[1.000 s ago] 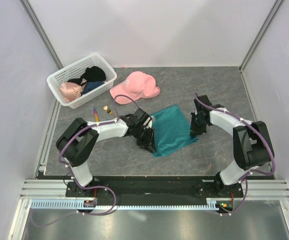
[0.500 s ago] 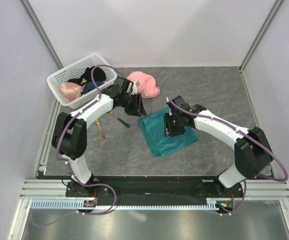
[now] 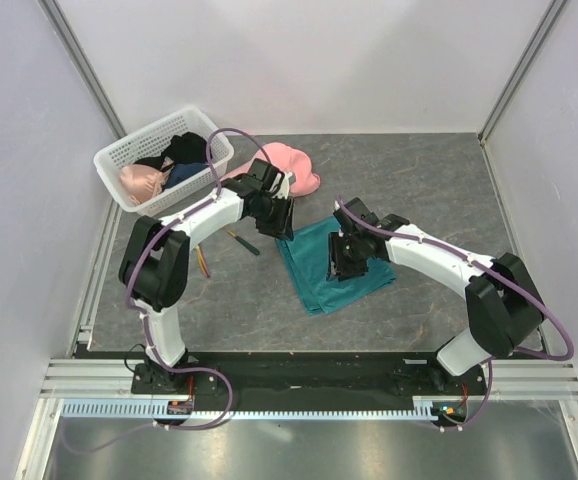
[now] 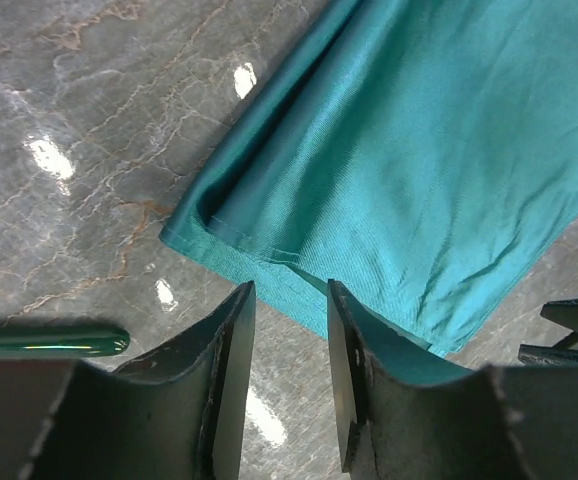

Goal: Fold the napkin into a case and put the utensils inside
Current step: Smooth out the square-folded napkin at the center of the board.

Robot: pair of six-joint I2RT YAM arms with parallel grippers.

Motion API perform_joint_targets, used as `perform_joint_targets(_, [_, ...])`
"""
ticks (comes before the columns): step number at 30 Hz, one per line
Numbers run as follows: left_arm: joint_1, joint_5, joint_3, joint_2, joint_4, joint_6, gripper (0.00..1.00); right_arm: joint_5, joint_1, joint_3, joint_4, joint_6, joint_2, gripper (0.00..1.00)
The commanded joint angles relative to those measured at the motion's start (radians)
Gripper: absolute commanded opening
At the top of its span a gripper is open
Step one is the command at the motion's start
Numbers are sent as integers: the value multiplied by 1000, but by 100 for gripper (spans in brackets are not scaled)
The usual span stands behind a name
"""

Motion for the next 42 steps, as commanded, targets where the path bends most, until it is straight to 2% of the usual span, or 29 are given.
perform_joint_targets(1, [-5,-35,32,29,-17,-36,43,-1,-2,-18,23,23,-36,42])
perform_joint_targets(6, [-5,-59,26,30,-25,-90,45,4,-3,-19,22,19,-38,42])
perform_joint_targets(10, [-5,-15,33,52,-17,-125,45,2,-3,-27,31,22,-33,42])
perform_joint_targets(25, [-4,37,30,88,49,-208,37,1,-3,-39,39,25,-41,40])
perform_joint_targets(32, [8,34,30,88,52,-223,23,-7,-3,-47,48,29,-41,40])
perform_joint_targets(34, [11,24,30,84,50,-224,15,-11,-5,-48,51,29,-39,40])
perform_joint_targets(42, [70,16,16,47,66,-228,6,-39,-2,-53,72,37,-28,39])
